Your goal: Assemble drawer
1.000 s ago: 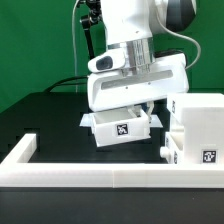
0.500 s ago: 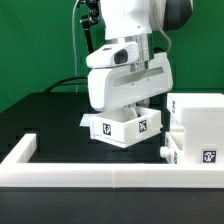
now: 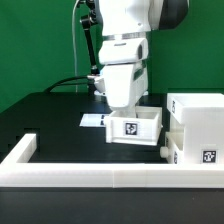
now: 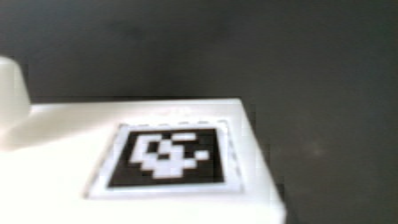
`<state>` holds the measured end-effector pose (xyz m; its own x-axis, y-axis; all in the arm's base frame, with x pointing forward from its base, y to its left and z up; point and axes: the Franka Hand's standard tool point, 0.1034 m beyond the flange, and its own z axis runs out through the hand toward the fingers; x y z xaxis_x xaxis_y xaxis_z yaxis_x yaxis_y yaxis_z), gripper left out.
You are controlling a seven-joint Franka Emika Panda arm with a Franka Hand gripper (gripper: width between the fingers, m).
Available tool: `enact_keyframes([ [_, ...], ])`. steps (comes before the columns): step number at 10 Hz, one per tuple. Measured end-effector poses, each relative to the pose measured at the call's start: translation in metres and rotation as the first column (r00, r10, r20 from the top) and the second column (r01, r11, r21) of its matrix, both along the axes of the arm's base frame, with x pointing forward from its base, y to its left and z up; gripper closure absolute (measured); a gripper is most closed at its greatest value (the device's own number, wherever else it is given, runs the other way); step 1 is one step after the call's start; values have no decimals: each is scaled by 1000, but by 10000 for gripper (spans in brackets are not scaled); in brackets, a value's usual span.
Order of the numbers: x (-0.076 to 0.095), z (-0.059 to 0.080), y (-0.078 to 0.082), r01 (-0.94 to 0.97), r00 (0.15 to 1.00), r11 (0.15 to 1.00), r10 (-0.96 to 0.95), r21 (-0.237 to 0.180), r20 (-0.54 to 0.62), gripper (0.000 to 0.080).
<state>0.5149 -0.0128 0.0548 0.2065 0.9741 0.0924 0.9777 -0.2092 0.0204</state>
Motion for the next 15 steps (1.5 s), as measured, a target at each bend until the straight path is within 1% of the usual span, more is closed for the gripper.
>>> enact_keyframes([
  [1,4,-1,0,-78,997,997,78,-14,9,755],
  [2,3,-2,-1,-149,989,989,149,-19,11,755],
  [4,3,-3,-2,-207,978,978,207,-21,14,755],
  [5,8,-1,0,-225,974,974,225,-28,17,755],
  [8,23,1,10,-202,979,979,202,-23,5,755],
  [9,26,1,12,-199,980,980,199,-22,4,755],
  [11,25,0,11,-196,981,980,196,-21,1,755],
  [15,26,1,15,-170,985,985,170,-20,0,755],
])
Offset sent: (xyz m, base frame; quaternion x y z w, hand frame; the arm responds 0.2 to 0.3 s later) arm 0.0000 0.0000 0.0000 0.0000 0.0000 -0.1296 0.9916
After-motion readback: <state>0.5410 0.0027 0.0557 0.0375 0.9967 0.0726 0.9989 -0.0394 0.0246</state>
